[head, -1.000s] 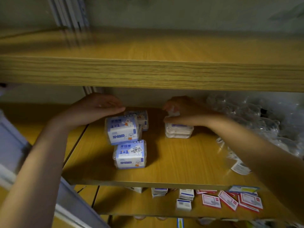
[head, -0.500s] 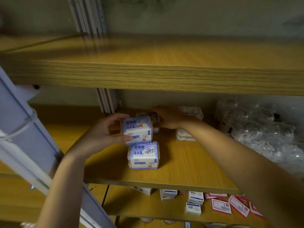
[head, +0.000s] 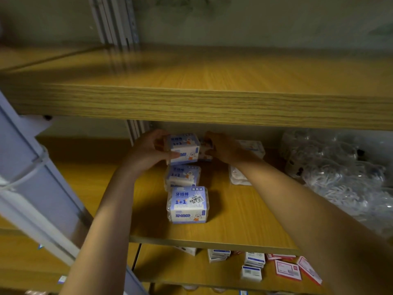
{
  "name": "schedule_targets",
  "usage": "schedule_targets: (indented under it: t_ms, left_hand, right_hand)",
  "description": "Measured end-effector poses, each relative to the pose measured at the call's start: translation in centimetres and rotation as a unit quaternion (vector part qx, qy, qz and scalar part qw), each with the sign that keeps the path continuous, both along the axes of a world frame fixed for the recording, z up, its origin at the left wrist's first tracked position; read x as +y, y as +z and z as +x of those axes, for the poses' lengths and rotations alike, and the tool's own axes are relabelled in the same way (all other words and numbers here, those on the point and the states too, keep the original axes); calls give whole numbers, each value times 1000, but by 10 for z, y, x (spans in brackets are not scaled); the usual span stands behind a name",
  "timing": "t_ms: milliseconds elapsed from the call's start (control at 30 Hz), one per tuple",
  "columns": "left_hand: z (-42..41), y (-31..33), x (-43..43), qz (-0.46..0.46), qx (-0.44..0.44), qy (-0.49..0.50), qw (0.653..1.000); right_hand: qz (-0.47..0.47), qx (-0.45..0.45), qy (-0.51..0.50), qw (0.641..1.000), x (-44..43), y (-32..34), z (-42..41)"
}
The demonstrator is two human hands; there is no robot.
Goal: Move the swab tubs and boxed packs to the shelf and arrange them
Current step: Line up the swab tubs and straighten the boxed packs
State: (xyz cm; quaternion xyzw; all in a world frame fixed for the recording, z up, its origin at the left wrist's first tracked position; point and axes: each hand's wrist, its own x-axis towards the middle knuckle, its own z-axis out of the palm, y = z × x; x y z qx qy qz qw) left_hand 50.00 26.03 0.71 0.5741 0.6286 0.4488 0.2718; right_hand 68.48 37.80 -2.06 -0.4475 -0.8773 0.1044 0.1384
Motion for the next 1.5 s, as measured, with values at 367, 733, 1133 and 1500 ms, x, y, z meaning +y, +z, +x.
schedule_targets:
  t_ms: [367, 733, 1133, 1500]
  left_hand:
    - [-6, -9, 29, -66, 2, -73, 995]
    - [-1, -36, 48, -89, -28, -105, 990]
    - [4, -31, -7, 55, -97, 13, 994]
    - [11, -34, -91, -30, 9, -44, 999]
  right_hand:
    - [-5, -3, -55, 998, 2, 3, -5]
    - [39, 60, -73, 995, -27, 31, 27]
    - [-49, -24, 67, 996, -84, 41, 2]
    - [-39, -78, 74, 993, -78, 29, -3]
